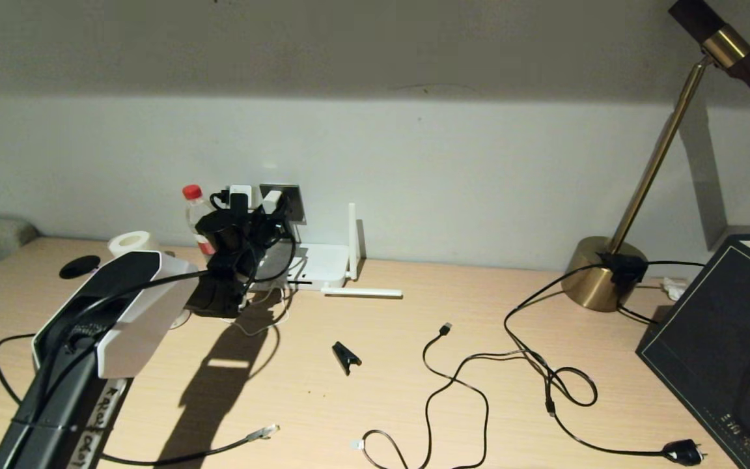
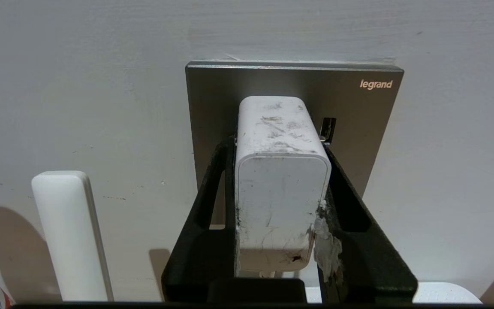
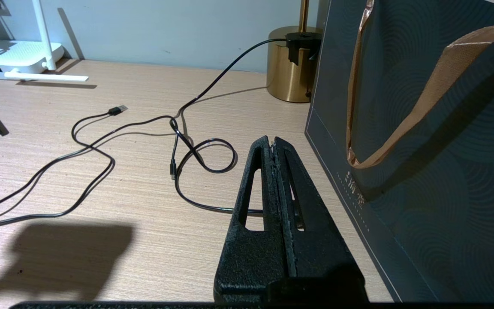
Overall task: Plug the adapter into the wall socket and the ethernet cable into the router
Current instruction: Plug plug into socket
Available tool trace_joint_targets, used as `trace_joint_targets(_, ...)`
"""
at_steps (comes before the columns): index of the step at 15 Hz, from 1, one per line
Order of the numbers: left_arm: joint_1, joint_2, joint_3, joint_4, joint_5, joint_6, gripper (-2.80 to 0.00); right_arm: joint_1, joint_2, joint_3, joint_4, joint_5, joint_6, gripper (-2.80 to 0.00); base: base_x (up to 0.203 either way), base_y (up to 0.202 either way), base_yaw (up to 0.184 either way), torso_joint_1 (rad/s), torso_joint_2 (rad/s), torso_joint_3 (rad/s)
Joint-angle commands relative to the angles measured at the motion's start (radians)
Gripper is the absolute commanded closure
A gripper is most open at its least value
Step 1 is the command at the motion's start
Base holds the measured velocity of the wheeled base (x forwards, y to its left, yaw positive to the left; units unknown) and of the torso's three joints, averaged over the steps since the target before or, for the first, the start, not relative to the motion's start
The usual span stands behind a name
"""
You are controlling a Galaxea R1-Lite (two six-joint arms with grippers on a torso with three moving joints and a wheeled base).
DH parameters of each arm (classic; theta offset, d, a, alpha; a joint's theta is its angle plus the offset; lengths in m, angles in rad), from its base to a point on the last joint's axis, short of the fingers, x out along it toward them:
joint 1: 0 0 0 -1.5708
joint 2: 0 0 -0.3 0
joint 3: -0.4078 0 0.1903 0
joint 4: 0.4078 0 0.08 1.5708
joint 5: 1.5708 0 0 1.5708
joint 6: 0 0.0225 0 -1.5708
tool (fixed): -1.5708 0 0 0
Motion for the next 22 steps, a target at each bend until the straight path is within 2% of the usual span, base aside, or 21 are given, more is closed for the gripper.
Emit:
trace_joint_targets(1,0.0,0.0,0.0,-0.007,0.0,0.001,0.0,0.0,0.002,0.035,-0.001,0.0,0.0,0.0,0.0,0.0,0.0,0.0,0.0,0.0)
trace_joint_targets(7,-0.013,-0.001,0.002,-0.008,0.002,-0.001,0.0,0.0,0.002,0.035,-0.001,0.0,0.0,0.0,0.0,0.0,0.0,0.0,0.0,0.0)
trace_joint_targets(8,-0.016,-0.001,0.002,-0.007,0.001,0.0,-2.8,0.0,0.002,0.035,-0.001,0.0,0.0,0.0,0.0,0.0,0.0,0.0,0.0,0.0)
trace_joint_targets(17,-0.025,-0.038,0.025,-0.018,0.024,0.0,-2.8,0.0,0.0,0.035,-0.001,0.0,0.0,0.0,0.0,0.0,0.0,0.0,0.0,0.0)
trace_joint_targets(19,-0.025,-0.077,0.083,-0.021,0.03,0.001,-2.8,0.0,0.002,0.035,-0.001,0.0,0.0,0.0,0.0,0.0,0.0,0.0,0.0,0.0)
trace_joint_targets(22,-0.03,-0.139,0.231,-0.078,0.039,0.001,-2.8,0.0,0.002,0.035,-0.001,0.0,0.0,0.0,0.0,0.0,0.0,0.0,0.0,0.0)
